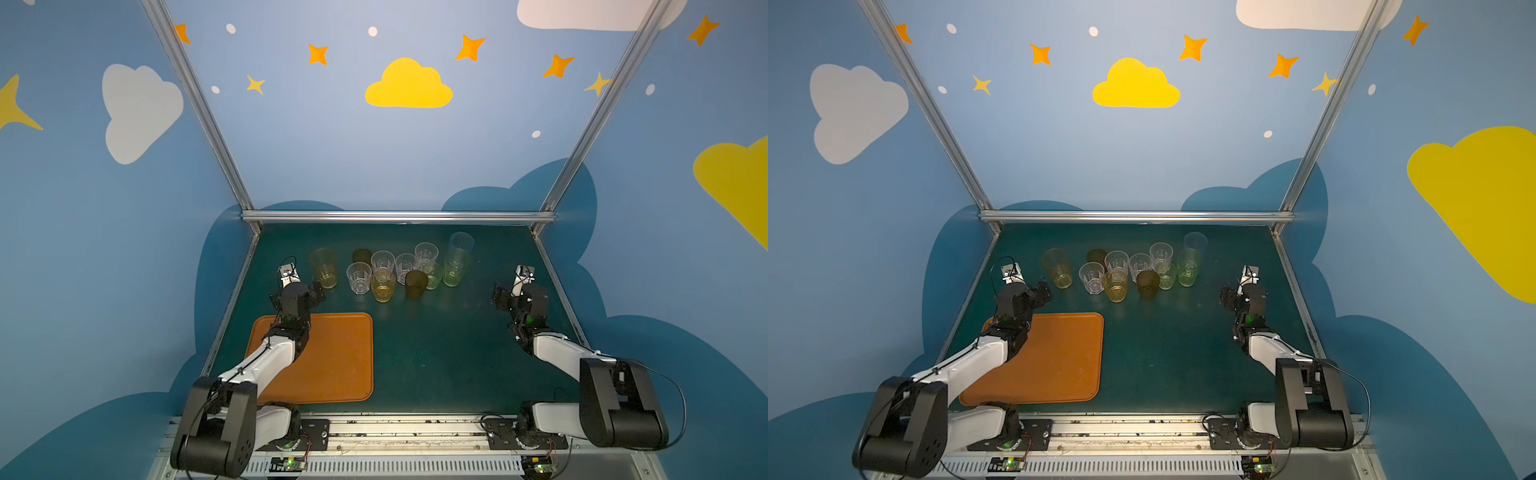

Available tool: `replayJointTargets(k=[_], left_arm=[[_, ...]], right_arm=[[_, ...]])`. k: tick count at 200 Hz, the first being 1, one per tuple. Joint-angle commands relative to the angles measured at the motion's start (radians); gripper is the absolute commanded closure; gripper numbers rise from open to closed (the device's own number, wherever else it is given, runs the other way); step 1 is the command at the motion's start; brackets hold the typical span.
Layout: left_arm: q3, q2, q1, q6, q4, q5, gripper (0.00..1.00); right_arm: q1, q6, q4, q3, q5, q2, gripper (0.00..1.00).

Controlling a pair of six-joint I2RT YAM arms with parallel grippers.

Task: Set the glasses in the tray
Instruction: 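Move left gripper down to the orange tray's rim while right arm reaches toward tray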

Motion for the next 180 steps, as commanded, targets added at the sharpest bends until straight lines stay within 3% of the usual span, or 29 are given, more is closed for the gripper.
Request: replayJointTargets(k=[1,42,103,141,180], left_arm=[[0.054,-0.073,-0.047,-0.055,-0.195,-0.113,0.00],[0.151,-0.154,-0.179,-0.217,-0.484,-0.150,0.00],[0.249,-0.148,-0.381,-0.386,-0.892,-0.060,0.00],[0.183,-0.162,-0.472,-0.506,-0.868,0.073,0.00],[0.110,-0.118,-0.521,-0.566,-0.727,0.186,0.07]], right_arm=[[0.009,0.078,-0.149,0.044,0.060,-0.050,0.12],[0.018,0.256,-0.472,0.181,0.026,-0.102,0.12],[0.023,0.398,-0.797,0.263,-0.325,-0.208,0.12],[0.023,0.437,-0.882,0.244,-0.520,-0.286,0.12],[0.025,0.457,-0.915,0.242,-0.607,-0.341,0.12]])
